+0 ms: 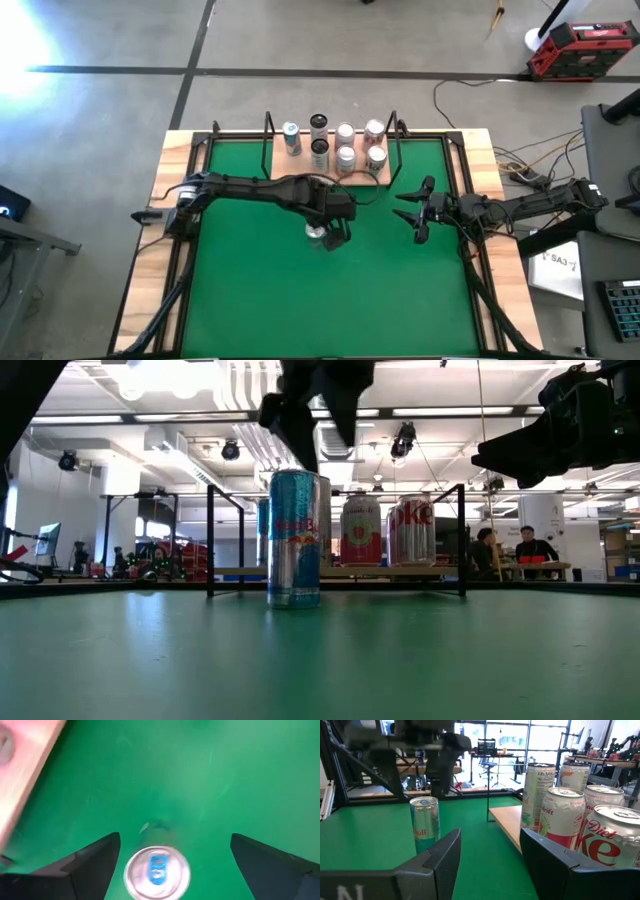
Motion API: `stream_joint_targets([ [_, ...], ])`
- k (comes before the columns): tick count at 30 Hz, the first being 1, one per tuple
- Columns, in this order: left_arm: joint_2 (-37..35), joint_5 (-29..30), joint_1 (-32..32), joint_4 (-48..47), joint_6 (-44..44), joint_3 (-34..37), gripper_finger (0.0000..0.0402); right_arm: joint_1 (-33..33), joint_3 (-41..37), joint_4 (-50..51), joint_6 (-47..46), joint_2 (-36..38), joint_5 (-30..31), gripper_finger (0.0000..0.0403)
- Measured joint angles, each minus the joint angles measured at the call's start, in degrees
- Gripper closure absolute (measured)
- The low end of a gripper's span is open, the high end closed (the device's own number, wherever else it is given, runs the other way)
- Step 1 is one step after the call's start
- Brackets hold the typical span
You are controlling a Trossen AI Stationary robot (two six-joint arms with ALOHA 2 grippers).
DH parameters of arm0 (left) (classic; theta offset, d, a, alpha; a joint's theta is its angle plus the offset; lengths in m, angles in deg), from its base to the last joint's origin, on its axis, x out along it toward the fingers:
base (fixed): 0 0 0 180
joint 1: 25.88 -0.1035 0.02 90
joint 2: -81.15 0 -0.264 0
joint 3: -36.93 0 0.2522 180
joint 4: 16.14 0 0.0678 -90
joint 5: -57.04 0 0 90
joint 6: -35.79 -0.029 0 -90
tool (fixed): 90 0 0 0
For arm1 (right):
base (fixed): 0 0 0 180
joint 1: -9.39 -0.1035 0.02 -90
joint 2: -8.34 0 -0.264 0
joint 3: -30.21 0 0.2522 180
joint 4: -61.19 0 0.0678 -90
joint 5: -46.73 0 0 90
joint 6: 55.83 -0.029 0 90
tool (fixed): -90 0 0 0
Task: Place canned beverage on shelf
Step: Put the blue soda can on the shelf aligned with the other blue soda can
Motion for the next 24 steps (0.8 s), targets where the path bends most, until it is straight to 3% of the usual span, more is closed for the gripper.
stream_joint_targets([
  [9,1.31,10.94,-0.57,-3.99,33.58,-10.08,0.0038,0.00,0.00,0.30,0.00,0.00,-0.02,0.0209],
  [16,6.21,10.02,-2.37,-14.41,53.23,-18.05,0.0037,0.02,0.00,0.49,0.00,0.00,-0.02,0.0209],
  [19,7.24,9.20,-2.97,-15.58,60.86,-17.58,0.0037,0.01,-0.01,0.77,0.00,0.02,-0.02,0.0209],
  [24,8.47,2.57,-4.06,-18.02,71.12,-17.22,0.0037,0.01,-0.02,0.87,0.00,0.00,0.00,0.0209],
])
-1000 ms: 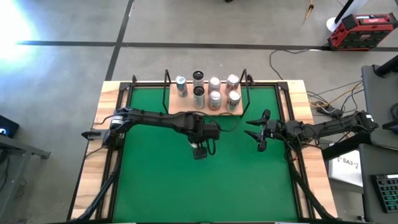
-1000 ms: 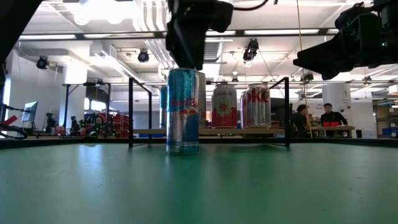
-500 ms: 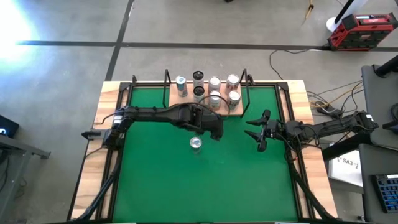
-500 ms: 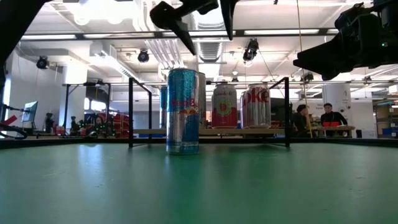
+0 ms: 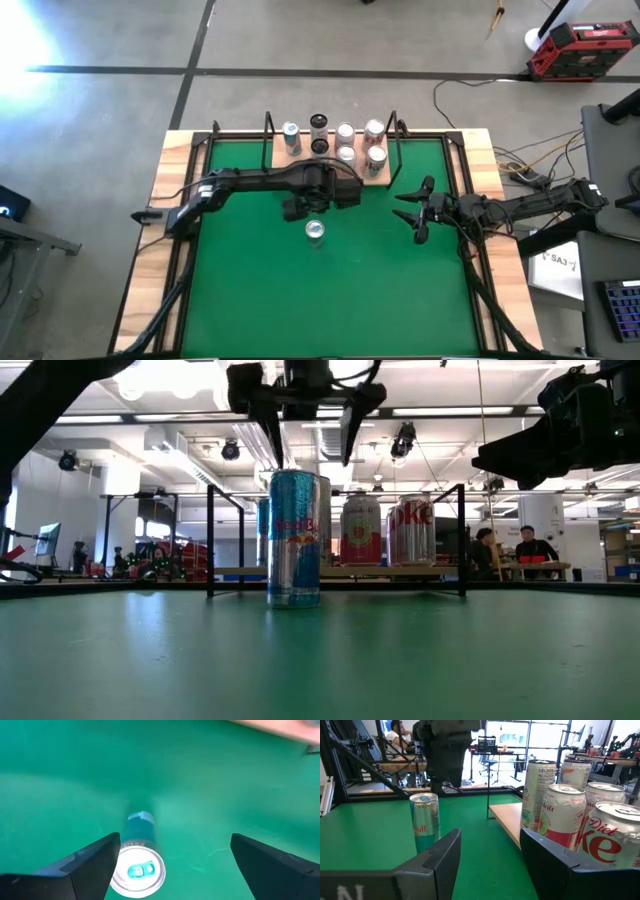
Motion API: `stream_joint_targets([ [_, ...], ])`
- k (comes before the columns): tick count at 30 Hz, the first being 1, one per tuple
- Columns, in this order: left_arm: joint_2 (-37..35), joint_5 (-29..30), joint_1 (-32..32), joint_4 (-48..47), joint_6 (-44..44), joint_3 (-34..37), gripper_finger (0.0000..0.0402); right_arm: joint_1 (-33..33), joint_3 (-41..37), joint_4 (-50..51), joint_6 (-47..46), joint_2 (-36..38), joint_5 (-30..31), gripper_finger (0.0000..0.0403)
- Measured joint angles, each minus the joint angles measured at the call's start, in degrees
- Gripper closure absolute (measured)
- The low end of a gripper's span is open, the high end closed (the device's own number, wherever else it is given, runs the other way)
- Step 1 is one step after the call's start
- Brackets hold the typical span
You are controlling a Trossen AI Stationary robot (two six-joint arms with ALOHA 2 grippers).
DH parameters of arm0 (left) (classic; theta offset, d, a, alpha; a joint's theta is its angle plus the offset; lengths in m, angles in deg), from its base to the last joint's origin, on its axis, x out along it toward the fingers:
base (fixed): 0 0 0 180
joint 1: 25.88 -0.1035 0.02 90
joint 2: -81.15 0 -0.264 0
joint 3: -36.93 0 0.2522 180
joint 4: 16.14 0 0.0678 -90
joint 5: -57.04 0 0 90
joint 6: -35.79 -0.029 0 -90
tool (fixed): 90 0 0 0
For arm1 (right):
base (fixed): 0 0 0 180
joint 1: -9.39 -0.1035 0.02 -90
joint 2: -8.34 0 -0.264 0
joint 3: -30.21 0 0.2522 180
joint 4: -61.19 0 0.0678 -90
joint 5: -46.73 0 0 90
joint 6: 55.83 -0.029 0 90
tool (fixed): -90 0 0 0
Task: Place canned beverage on shelf
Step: Put the blue soda can on the shelf aligned with the other blue soda can
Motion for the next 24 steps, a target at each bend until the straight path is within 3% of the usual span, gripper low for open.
stream_joint_targets([
  [15,1.52,-6.74,-0.38,0.22,11.42,0.59,0.0042,0.00,0.00,0.02,0.00,0.00,-0.01,0.0209],
  [24,1.52,-6.87,-0.77,0.28,11.93,2.04,0.0084,-0.01,0.01,0.02,0.00,0.01,-0.01,0.0209],
])
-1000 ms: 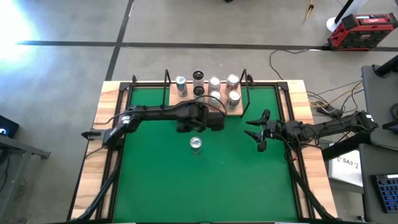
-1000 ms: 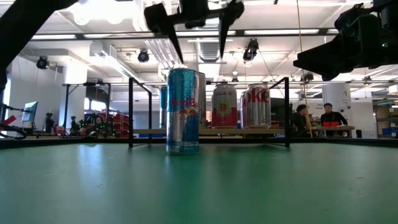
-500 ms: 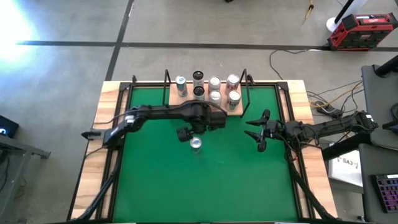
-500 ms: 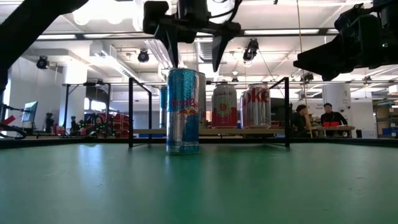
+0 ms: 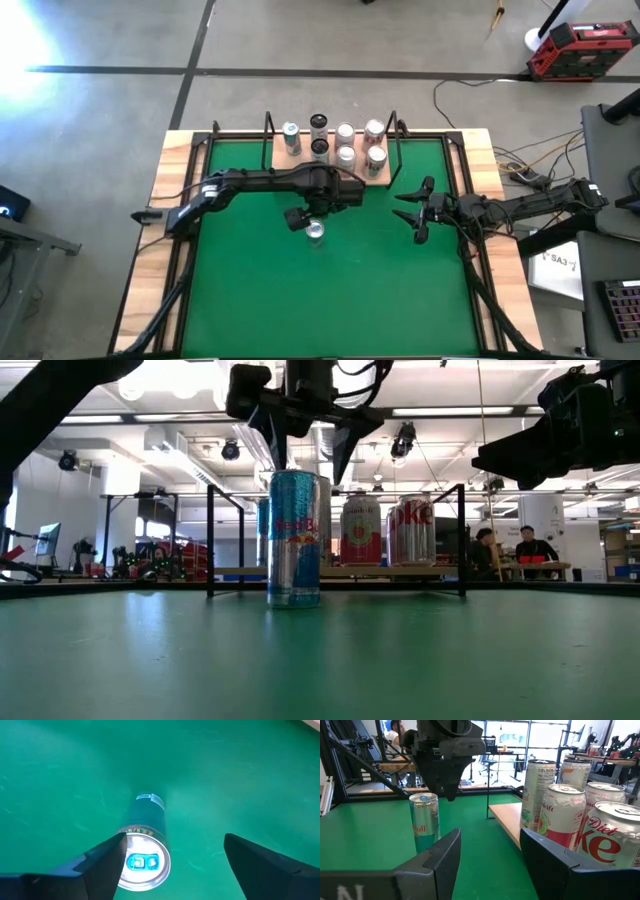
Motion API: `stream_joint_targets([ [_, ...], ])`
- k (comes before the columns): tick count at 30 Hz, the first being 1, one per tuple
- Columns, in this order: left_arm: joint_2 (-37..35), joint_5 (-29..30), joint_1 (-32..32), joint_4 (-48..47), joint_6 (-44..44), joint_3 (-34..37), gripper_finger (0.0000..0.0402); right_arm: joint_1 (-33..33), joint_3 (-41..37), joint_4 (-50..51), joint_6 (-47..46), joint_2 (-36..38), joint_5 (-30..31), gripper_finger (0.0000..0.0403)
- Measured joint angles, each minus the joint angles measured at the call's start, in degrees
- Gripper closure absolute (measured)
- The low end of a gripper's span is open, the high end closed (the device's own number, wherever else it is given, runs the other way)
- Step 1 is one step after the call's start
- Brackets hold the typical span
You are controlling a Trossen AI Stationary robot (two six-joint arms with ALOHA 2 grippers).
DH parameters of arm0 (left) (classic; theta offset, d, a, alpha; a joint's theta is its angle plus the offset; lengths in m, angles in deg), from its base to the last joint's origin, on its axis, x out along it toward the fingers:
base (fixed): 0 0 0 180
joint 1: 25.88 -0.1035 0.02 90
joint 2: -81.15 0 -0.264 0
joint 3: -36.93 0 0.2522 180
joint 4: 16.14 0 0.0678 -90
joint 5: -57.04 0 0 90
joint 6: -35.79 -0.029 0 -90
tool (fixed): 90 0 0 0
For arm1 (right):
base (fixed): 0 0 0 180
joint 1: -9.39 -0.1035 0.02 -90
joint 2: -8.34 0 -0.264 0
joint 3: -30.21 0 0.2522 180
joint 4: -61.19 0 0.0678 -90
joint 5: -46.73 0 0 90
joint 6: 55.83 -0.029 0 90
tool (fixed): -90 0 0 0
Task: Place canned beverage on shelf
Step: Put the blue soda can on the shelf aligned with the other blue soda can
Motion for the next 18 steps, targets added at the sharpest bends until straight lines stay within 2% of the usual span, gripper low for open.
stream_joint_targets([
  [13,-0.28,0.41,-0.85,-0.03,-4.41,1.51,0.0182,0.00,-0.01,0.00,0.00,-0.01,-0.01,0.0209],
  [18,-0.42,1.09,-0.79,-0.02,-6.62,1.50,0.0190,0.02,-0.01,0.00,0.00,-0.01,0.00,0.0209],
])
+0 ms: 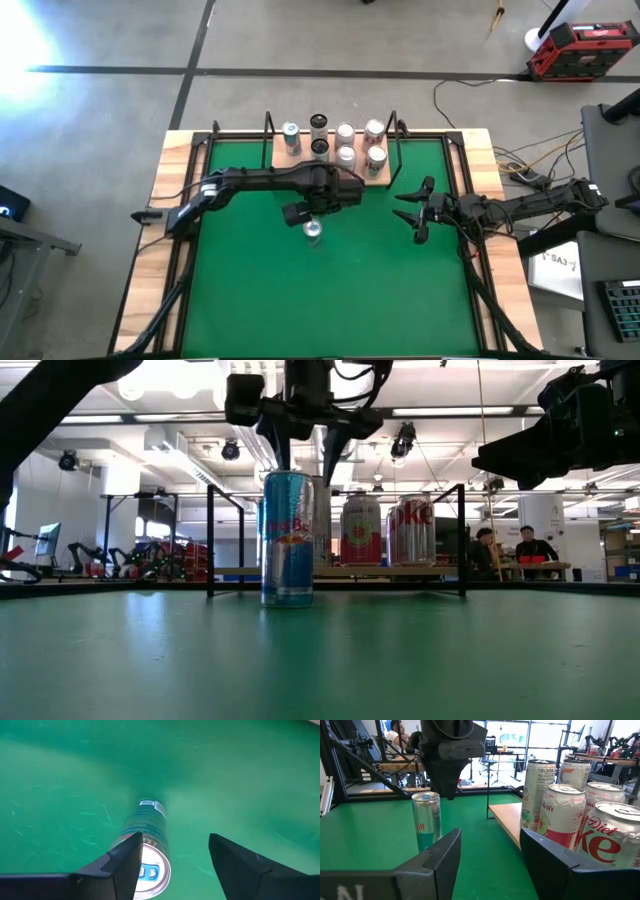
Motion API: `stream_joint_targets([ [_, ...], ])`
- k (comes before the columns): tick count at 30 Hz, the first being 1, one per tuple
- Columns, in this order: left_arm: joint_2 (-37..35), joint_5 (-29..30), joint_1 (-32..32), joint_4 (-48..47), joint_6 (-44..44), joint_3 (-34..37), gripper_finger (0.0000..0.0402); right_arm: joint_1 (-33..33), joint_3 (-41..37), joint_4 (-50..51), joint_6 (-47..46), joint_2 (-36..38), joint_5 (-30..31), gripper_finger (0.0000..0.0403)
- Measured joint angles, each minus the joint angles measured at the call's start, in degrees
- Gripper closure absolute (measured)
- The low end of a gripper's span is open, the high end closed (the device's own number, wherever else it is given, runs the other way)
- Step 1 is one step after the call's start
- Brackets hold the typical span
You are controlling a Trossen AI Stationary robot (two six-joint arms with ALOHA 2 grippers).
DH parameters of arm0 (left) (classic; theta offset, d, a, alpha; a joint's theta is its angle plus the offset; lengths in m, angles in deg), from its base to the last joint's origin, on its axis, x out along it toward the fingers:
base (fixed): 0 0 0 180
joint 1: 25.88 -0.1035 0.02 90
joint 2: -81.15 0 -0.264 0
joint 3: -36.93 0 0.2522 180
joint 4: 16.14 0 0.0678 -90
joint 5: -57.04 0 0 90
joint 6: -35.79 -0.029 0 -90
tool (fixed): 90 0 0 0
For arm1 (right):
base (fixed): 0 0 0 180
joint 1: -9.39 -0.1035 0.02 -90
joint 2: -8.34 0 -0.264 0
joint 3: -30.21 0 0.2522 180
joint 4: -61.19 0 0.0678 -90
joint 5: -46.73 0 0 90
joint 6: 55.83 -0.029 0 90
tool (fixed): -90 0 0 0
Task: Place canned beverage on shelf
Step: Put the blue soda can on the shelf aligned with the other blue soda can
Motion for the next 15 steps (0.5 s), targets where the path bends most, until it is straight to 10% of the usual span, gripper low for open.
stream_joint_targets([
  [15,-2.27,0.85,0.90,0.00,-5.01,0.74,0.0129,0.00,0.00,0.00,0.00,0.00,-0.01,0.0209],
])
